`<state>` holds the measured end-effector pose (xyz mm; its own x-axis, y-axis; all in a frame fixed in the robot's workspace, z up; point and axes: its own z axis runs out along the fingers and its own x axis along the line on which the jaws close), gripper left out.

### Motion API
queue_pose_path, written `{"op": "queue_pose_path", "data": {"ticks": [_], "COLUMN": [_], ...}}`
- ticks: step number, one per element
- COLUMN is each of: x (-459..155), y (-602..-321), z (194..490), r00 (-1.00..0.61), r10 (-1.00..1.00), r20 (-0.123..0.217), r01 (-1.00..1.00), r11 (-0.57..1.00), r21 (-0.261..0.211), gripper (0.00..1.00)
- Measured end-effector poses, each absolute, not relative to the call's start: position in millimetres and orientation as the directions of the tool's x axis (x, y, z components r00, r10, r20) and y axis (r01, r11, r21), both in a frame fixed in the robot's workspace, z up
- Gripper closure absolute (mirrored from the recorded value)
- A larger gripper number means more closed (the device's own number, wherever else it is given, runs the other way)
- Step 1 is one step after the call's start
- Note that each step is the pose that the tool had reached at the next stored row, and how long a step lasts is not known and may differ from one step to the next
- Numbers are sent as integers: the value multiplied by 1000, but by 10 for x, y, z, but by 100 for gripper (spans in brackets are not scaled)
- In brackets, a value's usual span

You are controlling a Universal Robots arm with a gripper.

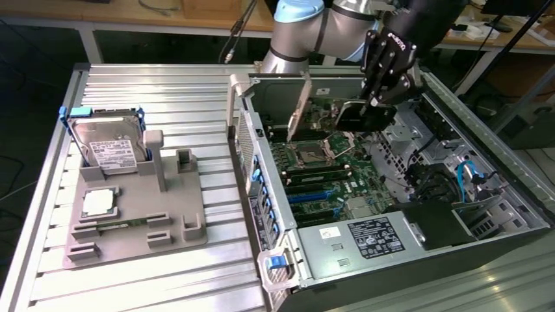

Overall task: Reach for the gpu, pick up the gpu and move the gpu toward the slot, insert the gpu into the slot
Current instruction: 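Insert the gpu into the slot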

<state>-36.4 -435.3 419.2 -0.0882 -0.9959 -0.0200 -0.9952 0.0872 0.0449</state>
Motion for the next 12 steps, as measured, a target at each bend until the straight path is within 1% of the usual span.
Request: {"op": "queue_pose_path", "data": {"ticks": [2,3,7,12], "x": [-317,-316,-315,-314], "y": [-4357,-4356,-4357,-4357], "z": [4024,4002,3989,3958], "r00": [-54,-23,29,37], "r10": [-998,-1000,-999,-999], "r20": [-20,-20,-20,-19], "r01": [-998,-999,-999,-999], "r11": [53,22,-30,-38], "r21": [45,45,41,15], "gripper": [73,73,73,73]}}
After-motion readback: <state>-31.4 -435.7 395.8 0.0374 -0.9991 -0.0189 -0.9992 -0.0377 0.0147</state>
